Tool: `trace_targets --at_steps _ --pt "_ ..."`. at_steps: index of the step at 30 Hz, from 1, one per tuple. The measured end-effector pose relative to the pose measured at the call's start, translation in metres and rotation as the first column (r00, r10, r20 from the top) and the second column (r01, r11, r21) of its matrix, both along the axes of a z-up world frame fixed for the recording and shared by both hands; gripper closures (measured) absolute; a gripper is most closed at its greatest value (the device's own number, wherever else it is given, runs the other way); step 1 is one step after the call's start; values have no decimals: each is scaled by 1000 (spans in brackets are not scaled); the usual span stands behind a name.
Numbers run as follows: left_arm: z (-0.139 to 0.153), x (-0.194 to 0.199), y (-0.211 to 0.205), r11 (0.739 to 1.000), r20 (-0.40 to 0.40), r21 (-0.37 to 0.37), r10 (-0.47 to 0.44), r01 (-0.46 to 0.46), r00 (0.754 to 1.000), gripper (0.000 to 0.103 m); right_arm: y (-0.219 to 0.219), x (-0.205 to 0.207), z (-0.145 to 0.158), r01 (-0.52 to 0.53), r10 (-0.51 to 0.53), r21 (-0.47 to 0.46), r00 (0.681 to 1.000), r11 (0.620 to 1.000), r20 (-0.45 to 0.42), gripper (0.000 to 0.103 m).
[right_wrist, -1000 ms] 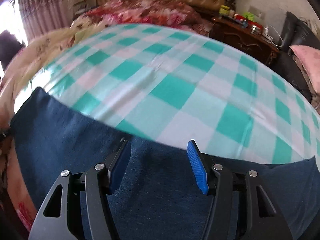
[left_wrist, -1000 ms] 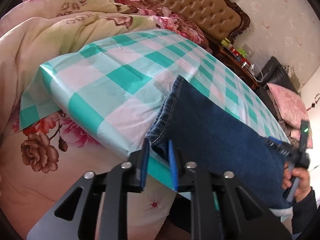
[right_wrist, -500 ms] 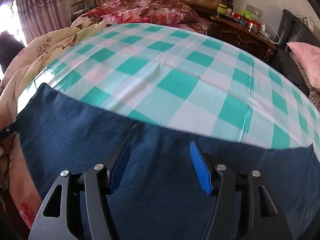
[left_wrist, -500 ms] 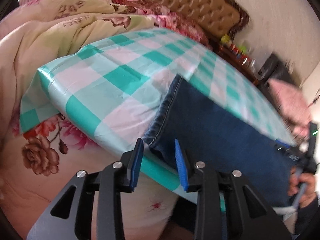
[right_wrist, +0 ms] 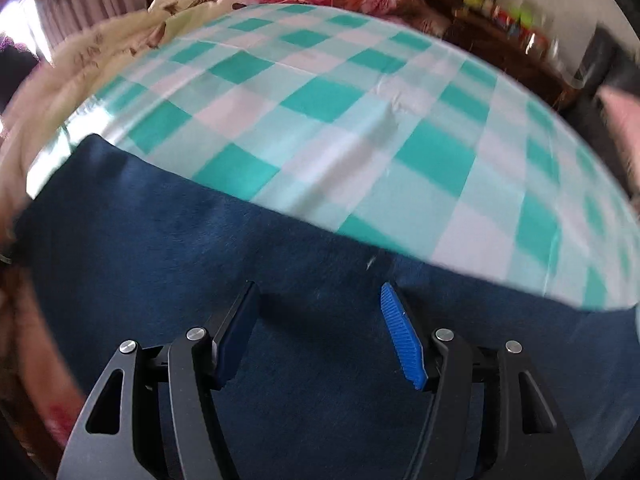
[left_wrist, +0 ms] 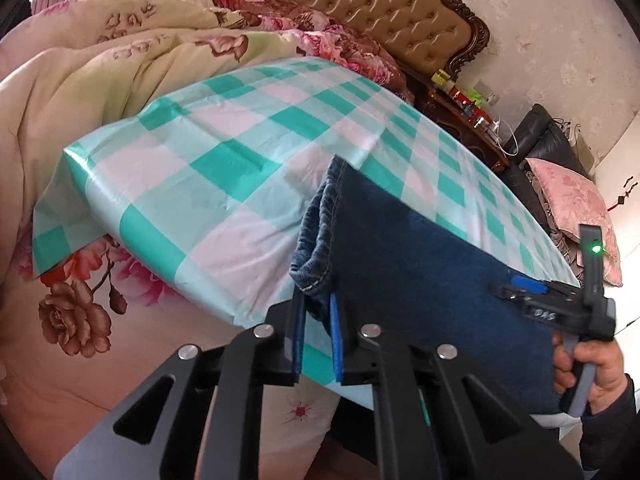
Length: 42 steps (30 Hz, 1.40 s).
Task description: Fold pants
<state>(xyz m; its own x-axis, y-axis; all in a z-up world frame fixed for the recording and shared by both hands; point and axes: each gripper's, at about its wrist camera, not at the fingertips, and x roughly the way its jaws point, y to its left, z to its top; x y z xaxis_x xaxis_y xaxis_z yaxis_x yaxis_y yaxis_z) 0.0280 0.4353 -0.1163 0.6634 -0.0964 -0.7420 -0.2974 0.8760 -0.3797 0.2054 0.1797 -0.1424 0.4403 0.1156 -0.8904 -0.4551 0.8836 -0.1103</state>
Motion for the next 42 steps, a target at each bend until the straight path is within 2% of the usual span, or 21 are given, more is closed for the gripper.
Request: trace_targets --at_steps 2,6,8,9,10,14,17,20,21,23,25,27,30,34,36,37,38,39,40,41,42 --pt "5 0 0 1000 11 -5 1 -1 1000 93 -4 -1 2 0 0 25 1000 1000 2 42" --pt "10 1 -1 1000 16 -3 -6 6 1000 92 -32 0 18 62 -64 86 998 994 17 41" --pt "7 4 2 1000 -3 0 15 -15 1000 85 -39 -1 20 57 -59 80 998 995 19 41" --pt "4 5 4 1000 -16 1 22 -22 1000 75 -42 -1 21 59 -61 78 998 995 25 41" --pt "2 7 7 1000 -26 1 31 -31 999 70 -49 -3 23 66 -69 82 997 994 32 41" --pt "-7 12 1 996 -97 91 24 -15 995 66 -62 -2 20 76 -78 73 997 994 23 41" --pt "-10 13 -8 991 -114 135 4 11 994 62 -75 -6 16 85 -86 75 996 994 17 41" --pt "-13 17 -20 983 -150 178 -5 32 989 63 -86 -7 11 103 -104 80 995 992 6 40" --pt "-13 19 -25 977 -171 211 -5 41 985 68 -88 -7 9 110 -110 80 994 991 3 39" --pt "-12 22 -26 976 -187 215 6 35 982 76 -92 -6 5 116 -116 87 993 989 -8 39" --pt "-12 23 -24 981 -187 188 -3 39 982 83 -93 -7 5 111 -110 90 994 990 -9 38" --pt "-11 21 -23 984 -179 175 -8 40 984 85 -95 -6 5 106 -105 95 994 990 -17 38" --pt "-1 15 -13 995 -136 101 8 6 991 85 -103 -4 7 131 -127 116 991 985 -36 38" --pt "26 14 -34 979 -111 202 -6 29 994 85 -129 2 11 191 -171 202 978 961 -116 38" --pt "44 16 -53 953 -112 301 -7 41 994 85 -144 6 13 227 -188 256 968 940 -166 38" --pt "55 18 -64 934 -112 353 -13 53 994 85 -155 9 15 252 -188 316 958 915 -218 37" --pt "69 20 -83 900 -108 430 -25 69 994 85 -164 11 17 268 -180 363 949 892 -258 37" --pt "86 22 -110 846 -98 526 -48 93 994 85 -173 12 19 283 -172 403 942 870 -289 37" --pt "95 24 -127 810 -93 575 -68 109 993 85 -187 13 23 302 -167 449 934 841 -315 36" --pt "108 25 -157 751 -82 646 -112 139 990 85 -199 13 26 323 -174 476 927 818 -331 33" --pt "119 25 -195 680 -77 714 -163 169 984 85 -213 12 29 349 -186 501 919 792 -347 30"
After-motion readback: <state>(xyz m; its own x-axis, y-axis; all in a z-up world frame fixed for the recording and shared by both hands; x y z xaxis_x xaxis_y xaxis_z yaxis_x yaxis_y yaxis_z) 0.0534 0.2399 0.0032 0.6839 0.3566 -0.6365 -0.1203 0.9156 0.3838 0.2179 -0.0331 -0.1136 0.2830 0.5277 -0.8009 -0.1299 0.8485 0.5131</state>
